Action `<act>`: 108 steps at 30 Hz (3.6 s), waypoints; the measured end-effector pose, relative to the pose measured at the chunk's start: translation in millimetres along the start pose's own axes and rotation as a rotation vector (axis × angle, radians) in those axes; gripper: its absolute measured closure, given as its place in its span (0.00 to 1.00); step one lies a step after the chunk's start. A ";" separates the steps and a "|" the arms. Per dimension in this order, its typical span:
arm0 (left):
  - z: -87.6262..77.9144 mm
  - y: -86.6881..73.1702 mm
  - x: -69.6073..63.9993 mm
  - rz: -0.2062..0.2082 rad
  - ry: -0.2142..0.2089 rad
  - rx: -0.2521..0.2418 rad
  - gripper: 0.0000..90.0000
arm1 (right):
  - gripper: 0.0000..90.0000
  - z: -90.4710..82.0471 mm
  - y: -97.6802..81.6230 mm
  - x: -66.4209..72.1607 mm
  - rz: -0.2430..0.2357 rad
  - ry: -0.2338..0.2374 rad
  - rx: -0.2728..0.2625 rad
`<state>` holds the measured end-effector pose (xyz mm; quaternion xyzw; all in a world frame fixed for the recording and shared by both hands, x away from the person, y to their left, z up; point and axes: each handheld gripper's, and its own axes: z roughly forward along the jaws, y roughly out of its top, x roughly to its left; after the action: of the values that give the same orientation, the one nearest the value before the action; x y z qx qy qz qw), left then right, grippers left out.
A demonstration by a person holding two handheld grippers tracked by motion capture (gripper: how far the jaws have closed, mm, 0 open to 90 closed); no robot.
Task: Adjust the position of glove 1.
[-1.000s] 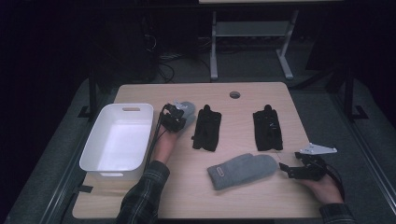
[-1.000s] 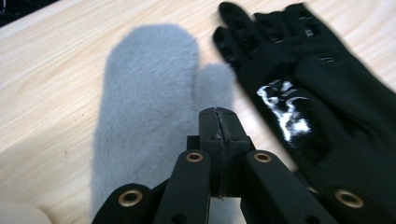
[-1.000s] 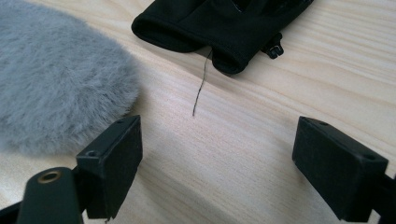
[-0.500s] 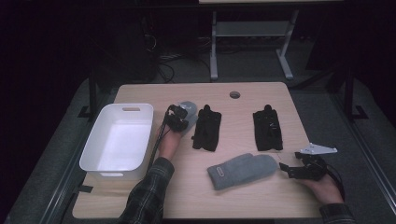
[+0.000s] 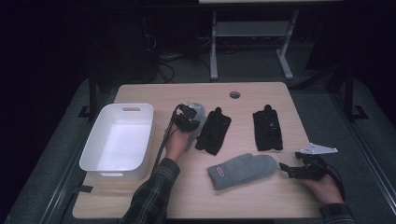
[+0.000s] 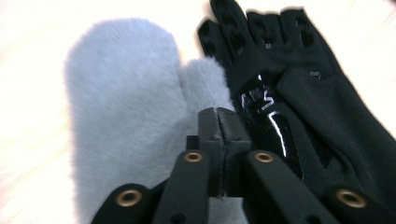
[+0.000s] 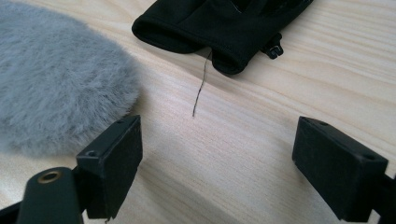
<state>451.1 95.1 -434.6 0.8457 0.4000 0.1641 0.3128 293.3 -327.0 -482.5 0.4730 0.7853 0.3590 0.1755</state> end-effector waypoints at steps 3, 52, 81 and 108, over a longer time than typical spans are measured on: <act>-10.1 1.3 10.2 -0.006 0.033 -0.030 0.84 | 0.18 0.0 0.0 0.2 0.000 -0.001 0.001; -56.5 3.7 6.4 0.014 -0.228 -0.040 0.86 | 0.18 0.1 0.0 0.4 -0.001 -0.004 0.002; -77.8 28.7 -91.0 0.288 -0.537 0.044 0.87 | 0.18 -0.1 0.0 -0.5 0.004 0.000 0.000; -22.3 31.4 -157.9 0.462 -0.709 0.190 0.85 | 0.18 -0.4 0.0 -0.8 0.013 0.004 -0.001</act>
<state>358.5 -34.3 -401.5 0.9422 0.0814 -0.1084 0.3064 293.4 -327.8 -482.3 0.4772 0.7823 0.3616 0.1718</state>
